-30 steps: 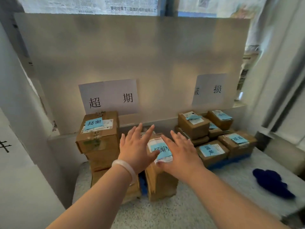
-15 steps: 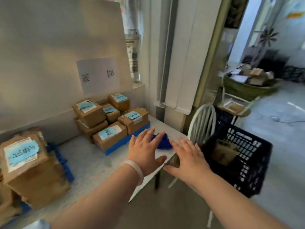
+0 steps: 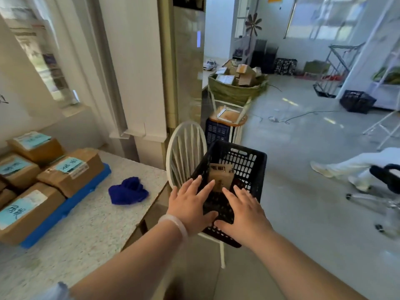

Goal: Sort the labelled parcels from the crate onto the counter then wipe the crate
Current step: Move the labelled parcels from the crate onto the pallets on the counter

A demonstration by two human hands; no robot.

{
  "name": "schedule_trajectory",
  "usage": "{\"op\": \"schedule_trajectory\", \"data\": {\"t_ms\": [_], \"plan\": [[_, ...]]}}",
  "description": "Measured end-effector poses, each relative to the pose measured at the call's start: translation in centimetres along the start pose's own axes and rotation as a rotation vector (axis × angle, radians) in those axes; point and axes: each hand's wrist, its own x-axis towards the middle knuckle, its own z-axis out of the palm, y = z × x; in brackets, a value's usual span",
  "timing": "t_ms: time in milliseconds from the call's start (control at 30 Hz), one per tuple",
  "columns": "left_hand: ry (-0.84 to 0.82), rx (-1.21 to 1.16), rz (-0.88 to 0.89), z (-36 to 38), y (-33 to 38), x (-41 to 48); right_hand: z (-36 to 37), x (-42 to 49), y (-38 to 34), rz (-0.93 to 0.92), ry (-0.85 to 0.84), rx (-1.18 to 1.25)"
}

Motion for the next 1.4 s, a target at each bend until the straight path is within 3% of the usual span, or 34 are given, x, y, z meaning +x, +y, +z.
{"op": "schedule_trajectory", "data": {"t_ms": [567, 800, 1167, 1400], "plan": [[-0.304, -0.081, 0.04, 6.8, -5.2, 25.3, 2.6, 22.4, 6.3, 0.253, -0.166, 0.076], [-0.407, -0.182, -0.023, 10.5, -5.8, 34.1, 4.4, 29.7, 10.9, 0.339, -0.25, 0.156], [-0.491, -0.367, -0.417, 19.7, -5.5, 44.3, 10.5, 44.8, 19.7, 0.379, -0.375, 0.325], [-0.497, -0.415, -0.623, 24.1, -4.8, 47.0, 14.7, 50.8, 22.6, 0.571, -0.411, 0.602]]}}
